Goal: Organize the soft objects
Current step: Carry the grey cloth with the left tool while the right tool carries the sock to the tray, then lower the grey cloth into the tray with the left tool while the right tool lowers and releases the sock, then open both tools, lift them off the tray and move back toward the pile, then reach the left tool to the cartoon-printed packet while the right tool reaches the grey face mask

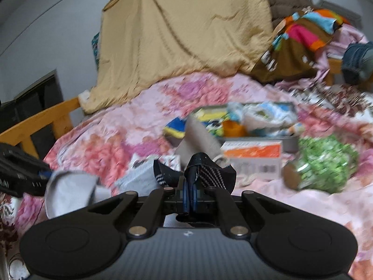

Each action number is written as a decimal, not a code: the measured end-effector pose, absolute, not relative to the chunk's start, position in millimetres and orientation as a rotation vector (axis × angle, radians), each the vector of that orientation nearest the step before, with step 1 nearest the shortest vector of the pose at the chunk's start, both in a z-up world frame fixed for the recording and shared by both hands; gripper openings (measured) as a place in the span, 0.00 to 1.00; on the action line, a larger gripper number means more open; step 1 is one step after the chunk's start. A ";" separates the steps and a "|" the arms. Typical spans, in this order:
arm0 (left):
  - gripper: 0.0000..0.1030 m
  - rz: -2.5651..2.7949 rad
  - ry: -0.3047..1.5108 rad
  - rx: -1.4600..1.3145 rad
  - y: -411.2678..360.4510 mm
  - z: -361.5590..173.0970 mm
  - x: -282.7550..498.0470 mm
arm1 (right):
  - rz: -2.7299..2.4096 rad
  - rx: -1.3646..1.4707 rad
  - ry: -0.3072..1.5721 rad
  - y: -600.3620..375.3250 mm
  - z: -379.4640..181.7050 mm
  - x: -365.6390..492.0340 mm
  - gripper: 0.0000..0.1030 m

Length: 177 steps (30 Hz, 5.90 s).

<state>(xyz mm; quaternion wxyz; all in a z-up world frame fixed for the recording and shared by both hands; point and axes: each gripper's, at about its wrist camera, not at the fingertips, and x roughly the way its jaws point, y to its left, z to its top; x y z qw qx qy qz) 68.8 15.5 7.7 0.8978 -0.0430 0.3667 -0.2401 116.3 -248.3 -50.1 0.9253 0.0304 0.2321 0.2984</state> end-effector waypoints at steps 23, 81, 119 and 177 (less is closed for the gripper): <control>0.17 -0.383 0.577 -0.125 62.2 51.3 63.9 | 0.636 -0.043 0.531 -226.7 -65.2 121.2 0.05; 0.18 -0.063 0.766 -0.195 -60.0 -15.1 418.0 | 0.405 0.095 0.420 -275.4 -30.3 388.3 0.09; 0.91 -0.083 0.690 -0.192 -48.3 9.4 380.6 | 0.297 0.110 0.350 -284.4 -6.5 320.2 1.00; 0.99 -0.344 0.621 0.038 78.9 6.1 135.8 | 0.369 0.180 0.430 -214.7 -15.7 126.5 1.00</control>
